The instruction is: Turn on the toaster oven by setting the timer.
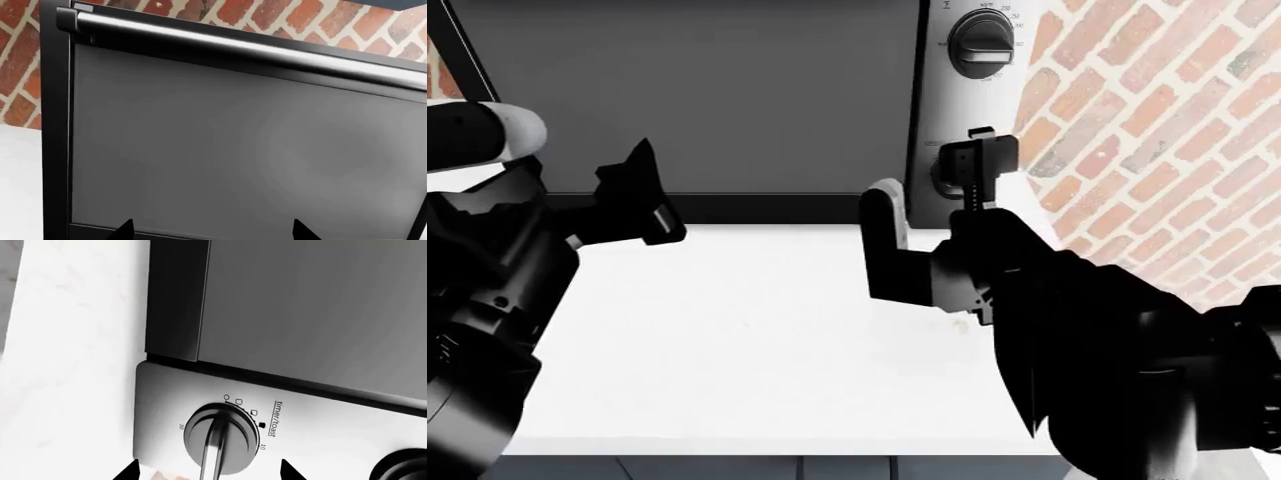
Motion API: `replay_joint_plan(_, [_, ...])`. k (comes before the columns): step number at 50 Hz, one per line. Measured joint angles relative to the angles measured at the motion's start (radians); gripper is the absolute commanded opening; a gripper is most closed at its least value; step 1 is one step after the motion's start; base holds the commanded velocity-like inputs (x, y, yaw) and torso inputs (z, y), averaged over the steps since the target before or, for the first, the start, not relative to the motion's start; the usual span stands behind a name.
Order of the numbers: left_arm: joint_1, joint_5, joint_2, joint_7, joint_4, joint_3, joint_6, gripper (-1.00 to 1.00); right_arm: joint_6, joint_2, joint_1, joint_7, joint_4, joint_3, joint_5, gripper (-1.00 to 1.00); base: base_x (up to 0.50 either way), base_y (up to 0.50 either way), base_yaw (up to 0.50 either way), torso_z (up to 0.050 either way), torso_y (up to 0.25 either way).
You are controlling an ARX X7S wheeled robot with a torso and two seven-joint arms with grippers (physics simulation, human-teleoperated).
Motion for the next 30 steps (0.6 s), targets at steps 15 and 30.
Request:
replay_joint_plan(15, [0.003,0.004,-0.002,0.002,-0.001,0.007,0.008,1.0,-0.024,-0.016,-0.013,0.001,0.039,-0.028,-0.008,1.0,0.0,0.0,0.0,0.0,0.0])
replay_joint_plan(30, [0.004,0.005,-0.004,0.001,-0.003,0.014,0.015,1.0,-0.017,-0.028,-0.028,-0.002,0.071,-0.041,-0.003,1.0,0.0,0.0,0.0,0.0,0.0])
